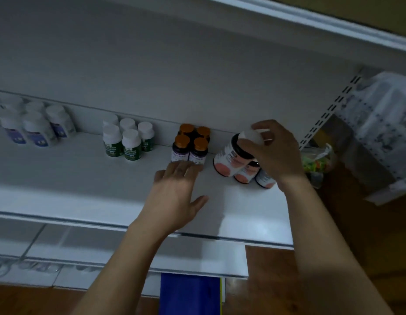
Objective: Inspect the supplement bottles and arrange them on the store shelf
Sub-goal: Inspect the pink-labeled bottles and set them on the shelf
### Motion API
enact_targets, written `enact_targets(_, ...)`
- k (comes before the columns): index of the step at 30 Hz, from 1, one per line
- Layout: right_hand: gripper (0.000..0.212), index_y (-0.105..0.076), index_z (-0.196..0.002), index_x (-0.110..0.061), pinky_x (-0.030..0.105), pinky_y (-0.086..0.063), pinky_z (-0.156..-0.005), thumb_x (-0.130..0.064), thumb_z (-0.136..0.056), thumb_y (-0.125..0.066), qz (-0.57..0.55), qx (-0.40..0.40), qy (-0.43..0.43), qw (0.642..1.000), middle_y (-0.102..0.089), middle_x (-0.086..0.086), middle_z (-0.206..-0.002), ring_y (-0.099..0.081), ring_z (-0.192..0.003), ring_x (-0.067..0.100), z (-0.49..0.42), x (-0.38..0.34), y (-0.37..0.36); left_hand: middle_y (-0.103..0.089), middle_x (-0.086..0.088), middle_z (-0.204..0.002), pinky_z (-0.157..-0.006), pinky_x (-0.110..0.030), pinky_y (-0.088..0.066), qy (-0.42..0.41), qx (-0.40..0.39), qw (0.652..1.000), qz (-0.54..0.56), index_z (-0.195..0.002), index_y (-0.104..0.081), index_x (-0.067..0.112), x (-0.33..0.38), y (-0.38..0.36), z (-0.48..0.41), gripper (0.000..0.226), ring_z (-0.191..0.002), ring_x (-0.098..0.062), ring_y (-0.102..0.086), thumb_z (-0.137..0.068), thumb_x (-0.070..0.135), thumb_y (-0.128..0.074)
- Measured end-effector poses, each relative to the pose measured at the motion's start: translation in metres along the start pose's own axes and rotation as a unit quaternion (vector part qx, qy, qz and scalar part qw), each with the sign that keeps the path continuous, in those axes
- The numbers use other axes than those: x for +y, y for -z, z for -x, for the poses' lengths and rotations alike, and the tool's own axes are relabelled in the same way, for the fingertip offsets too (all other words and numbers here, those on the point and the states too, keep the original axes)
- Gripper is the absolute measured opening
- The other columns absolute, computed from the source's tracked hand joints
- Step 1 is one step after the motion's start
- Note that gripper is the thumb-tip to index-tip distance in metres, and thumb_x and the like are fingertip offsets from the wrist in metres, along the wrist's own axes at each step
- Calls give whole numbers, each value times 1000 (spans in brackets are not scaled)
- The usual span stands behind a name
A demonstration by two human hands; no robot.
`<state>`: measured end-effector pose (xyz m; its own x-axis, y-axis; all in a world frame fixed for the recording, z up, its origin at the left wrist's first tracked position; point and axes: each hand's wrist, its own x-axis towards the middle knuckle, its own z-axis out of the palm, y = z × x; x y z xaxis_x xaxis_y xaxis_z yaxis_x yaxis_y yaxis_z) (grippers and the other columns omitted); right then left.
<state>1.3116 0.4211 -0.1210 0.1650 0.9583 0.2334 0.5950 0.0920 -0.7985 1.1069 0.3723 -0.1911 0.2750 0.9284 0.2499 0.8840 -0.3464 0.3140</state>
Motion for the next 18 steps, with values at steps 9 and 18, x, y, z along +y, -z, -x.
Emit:
enact_targets(9, 17, -72, -81, -24, 30, -50, -72, -32, -68, -79, -271, -21, -139, 952, -74, -1, -87, -69, -83, 12, 89, 24, 24, 15, 26, -155, -120, -31, -10, -123, -131, 972, 149, -148, 19, 40, 32, 2, 26, 131, -145, -1, 9, -62, 65, -77)
enact_targets(18, 60, -66, -105, -2, 60, -45, -97, -47, -68, -83, -407, -77, -236, 879, -66, 28, -106, -62, -97, 38, 123, 48, 18, 5, 35, -151, -110, -7, -17, -194, -213, 915, 283, -146, 21, 48, 61, 9, 33, 144, -139, 14, -11, -53, 56, -89)
